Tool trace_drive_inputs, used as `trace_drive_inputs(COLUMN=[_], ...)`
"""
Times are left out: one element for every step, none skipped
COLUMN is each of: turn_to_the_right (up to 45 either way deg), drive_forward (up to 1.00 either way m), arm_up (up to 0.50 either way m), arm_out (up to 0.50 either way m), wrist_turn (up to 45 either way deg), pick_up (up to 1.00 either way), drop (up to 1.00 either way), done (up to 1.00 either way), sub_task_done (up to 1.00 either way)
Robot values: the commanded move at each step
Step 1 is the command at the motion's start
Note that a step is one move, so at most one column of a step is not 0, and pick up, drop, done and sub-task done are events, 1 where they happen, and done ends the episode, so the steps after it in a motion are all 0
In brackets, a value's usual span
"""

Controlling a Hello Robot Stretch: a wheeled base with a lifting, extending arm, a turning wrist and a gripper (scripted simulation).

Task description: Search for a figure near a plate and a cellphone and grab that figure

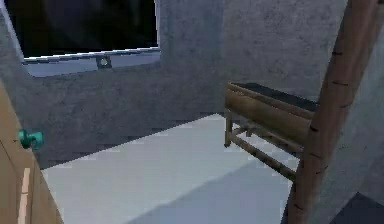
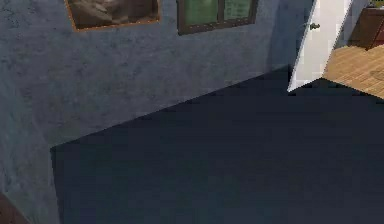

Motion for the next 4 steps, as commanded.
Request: trace_drive_inputs(turn_to_the_right=[30.0, 0.0, -45.0, -12.0], drive_forward=[0.0, 0.15, 0.0, 0.0], arm_up=[0.0, 0.0, 0.0, 0.0], arm_out=[0.0, 0.0, 0.0, 0.0], wrist_turn=[0.0, 0.0, 0.0, 0.0], pick_up=[0.0, 0.0, 0.0, 0.0], drop=[0.0, 0.0, 0.0, 0.0], done=[0.0, 0.0, 0.0, 0.0], sub_task_done=[0.0, 0.0, 0.0, 0.0])
